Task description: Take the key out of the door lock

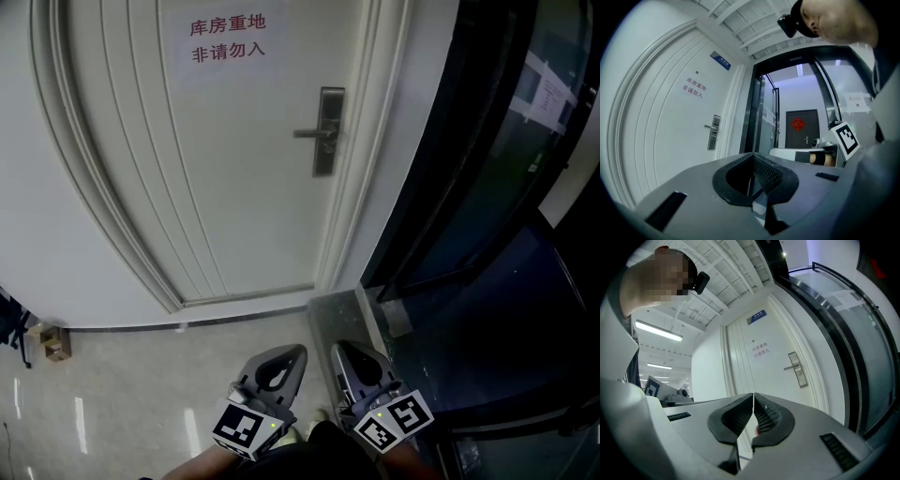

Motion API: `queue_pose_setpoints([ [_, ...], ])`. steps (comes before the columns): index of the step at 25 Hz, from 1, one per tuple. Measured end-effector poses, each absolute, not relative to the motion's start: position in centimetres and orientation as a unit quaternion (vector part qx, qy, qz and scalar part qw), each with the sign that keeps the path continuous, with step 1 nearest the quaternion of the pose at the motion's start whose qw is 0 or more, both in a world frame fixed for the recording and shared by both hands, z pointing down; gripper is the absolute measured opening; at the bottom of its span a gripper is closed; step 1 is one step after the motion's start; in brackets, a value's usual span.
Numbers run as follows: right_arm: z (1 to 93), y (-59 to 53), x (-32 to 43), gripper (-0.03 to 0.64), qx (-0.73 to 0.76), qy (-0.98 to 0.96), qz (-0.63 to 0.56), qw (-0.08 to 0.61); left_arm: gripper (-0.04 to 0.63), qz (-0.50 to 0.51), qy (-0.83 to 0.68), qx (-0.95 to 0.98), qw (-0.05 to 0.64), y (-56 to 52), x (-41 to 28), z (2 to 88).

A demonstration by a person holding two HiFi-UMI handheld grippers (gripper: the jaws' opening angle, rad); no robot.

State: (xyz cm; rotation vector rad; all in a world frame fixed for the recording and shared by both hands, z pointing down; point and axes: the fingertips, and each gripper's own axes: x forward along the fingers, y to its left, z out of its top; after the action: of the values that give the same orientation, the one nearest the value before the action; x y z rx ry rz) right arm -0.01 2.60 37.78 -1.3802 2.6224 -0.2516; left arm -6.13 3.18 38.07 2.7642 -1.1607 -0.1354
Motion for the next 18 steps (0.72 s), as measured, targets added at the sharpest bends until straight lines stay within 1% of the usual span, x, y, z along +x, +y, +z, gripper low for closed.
queue_pose_setpoints([
  [9, 37.6, -4.6, 0.8, 0.015, -0.455, 0.883, -0.076, 0.085, 0.006, -0.041, -0.395, 0.915, 0.071, -3.1, -5.6, 38.5],
  [18, 36.8, -14.8, 4.2, 0.015, -0.446, 0.89, -0.059, 0.072, 0.006, -0.037, -0.412, 0.908, 0.071, -11.7, -2.4, 37.9],
])
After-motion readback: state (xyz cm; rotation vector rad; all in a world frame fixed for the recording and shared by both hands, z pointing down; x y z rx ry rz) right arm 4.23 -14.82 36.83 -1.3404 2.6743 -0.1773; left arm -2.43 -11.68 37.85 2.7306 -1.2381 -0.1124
